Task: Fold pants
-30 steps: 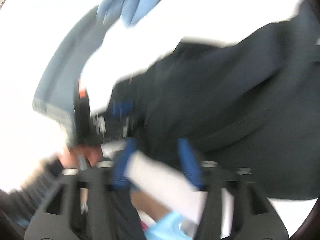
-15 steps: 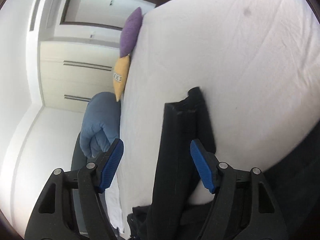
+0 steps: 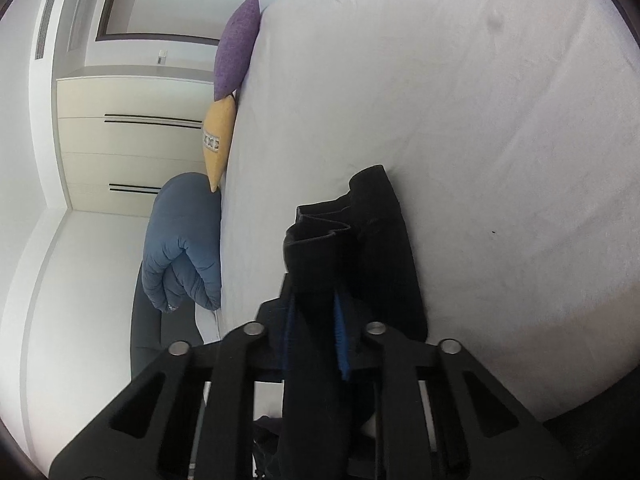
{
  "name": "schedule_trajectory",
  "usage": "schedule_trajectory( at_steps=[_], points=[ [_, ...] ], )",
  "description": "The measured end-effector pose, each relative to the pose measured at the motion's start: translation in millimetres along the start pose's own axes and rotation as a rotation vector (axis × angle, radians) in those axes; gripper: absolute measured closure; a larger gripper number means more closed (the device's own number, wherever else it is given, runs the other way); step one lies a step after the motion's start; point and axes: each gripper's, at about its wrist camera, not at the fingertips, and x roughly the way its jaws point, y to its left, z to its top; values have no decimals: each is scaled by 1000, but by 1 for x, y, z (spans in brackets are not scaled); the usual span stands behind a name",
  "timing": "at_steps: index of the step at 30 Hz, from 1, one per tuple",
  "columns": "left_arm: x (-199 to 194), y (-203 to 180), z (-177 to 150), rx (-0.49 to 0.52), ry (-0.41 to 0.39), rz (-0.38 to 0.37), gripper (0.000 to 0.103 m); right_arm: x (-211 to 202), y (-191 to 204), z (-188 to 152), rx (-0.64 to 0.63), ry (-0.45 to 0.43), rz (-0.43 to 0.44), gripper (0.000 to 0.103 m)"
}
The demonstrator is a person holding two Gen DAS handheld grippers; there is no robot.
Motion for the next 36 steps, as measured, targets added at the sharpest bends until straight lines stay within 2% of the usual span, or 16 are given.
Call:
schedule_trajectory(
  at_steps=[5, 10, 11, 15, 18, 23, 28, 31, 33, 36],
  points=[
    [-1, 0, 0, 1, -3, 1, 41, -24, 23, -20, -48, -74, -29, 100],
    [-3, 0, -1, 2, -9, -3, 41, -112, 46, -48, -88, -200, -39, 100],
    [-3, 0, -1, 3, -10, -4, 41, -113, 56, -48, -85, -216, -36, 101],
    [-4, 4, 0, -8, -7, -13, 41, -183, 35, -84, -27, -301, -73, 101],
    [-5, 5, 0, -15, -8, -17, 41, -210, 0, -111, 66, -330, -137, 101],
    [-5, 7, 4, -21, 5, -16, 40, -234, -40, -149, 166, -359, -187, 101],
    [-3, 8, 9, -22, 23, -10, 36, -253, -43, -164, 153, -375, -201, 101],
    [-3, 8, 11, -34, 27, -5, 33, -250, -53, -173, 189, -373, -209, 101],
    [-2, 7, 12, -38, 26, 4, 32, -254, -49, -186, 130, -381, -204, 101],
    [1, 7, 14, -51, 21, 6, 29, -257, -1, -193, -100, -389, -205, 101]
  ],
)
